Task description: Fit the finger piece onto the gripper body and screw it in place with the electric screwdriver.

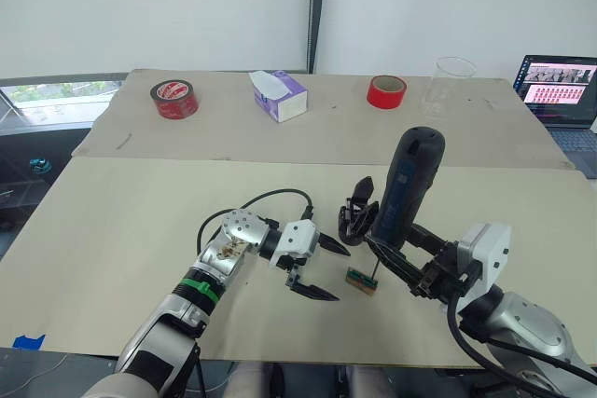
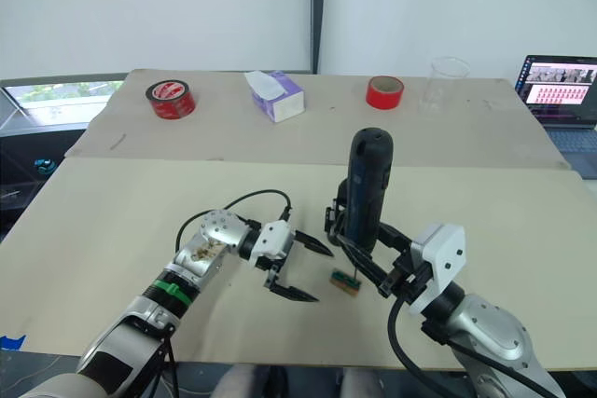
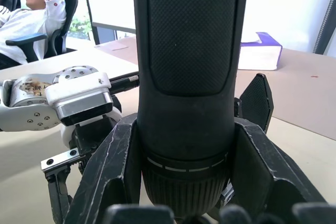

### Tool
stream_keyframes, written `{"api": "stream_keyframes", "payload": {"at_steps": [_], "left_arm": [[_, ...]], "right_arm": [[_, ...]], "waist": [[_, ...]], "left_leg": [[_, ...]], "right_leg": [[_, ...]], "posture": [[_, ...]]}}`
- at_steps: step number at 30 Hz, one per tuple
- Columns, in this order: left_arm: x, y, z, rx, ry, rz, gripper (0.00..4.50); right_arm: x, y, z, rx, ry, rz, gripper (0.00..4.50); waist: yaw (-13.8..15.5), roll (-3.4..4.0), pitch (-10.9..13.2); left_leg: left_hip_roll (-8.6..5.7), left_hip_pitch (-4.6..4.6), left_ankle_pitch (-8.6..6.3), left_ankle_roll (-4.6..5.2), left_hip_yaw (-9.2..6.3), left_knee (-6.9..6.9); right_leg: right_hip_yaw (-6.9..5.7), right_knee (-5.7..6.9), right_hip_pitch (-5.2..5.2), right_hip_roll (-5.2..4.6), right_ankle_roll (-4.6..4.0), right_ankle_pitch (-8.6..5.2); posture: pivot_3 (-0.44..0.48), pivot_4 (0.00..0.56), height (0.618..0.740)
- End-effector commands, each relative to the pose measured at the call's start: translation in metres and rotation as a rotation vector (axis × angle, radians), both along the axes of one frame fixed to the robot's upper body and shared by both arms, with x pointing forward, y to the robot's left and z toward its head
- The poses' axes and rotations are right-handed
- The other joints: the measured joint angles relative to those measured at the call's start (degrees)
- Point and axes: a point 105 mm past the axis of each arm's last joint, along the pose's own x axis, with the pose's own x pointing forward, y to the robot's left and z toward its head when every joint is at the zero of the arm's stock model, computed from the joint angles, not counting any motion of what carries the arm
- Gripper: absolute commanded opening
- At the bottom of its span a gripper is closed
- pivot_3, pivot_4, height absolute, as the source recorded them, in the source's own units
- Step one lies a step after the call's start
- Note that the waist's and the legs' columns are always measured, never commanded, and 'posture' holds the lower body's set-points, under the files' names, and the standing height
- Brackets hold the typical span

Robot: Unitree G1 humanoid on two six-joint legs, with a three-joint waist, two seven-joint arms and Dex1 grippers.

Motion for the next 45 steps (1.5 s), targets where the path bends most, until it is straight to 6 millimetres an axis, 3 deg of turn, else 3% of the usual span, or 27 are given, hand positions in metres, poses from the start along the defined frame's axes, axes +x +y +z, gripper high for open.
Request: {"api": "stream_keyframes", "payload": {"at_steps": [1, 37, 45], "left_arm": [[0.003, -0.001, 0.009, -0.025, -0.038, -0.010, 4.50], [0.003, -0.001, 0.007, -0.027, -0.038, -0.012, 4.50], [0.000, -0.001, 0.002, -0.022, -0.009, -0.016, 4.50]], "right_arm": [[-0.004, 0.003, 0.014, -0.002, -0.060, 0.018, 1.90], [-0.005, -0.006, 0.011, -0.063, -0.074, -0.005, 1.90], [-0.011, -0.007, 0.019, 0.018, -0.071, -0.019, 1.90]], "waist": [[0.0, 0.00, 0.0], [0.0, 0.00, 0.0], [0.0, 0.00, 0.0]], "left_leg": [[0.00, 0.00, 0.00, 0.00, 0.00, 0.00], [0.00, 0.00, 0.00, 0.00, 0.00, 0.00], [0.00, 0.00, 0.00, 0.00, -0.01, -0.01]], "right_leg": [[0.00, 0.00, 0.00, 0.00, 0.00, 0.00], [0.00, -0.01, 0.00, 0.00, 0.00, 0.00], [0.00, 0.00, 0.00, 0.00, 0.00, 0.00]], "posture": [[0.000, 0.150, 0.740], [0.000, 0.150, 0.740], [0.000, 0.150, 0.740]]}}
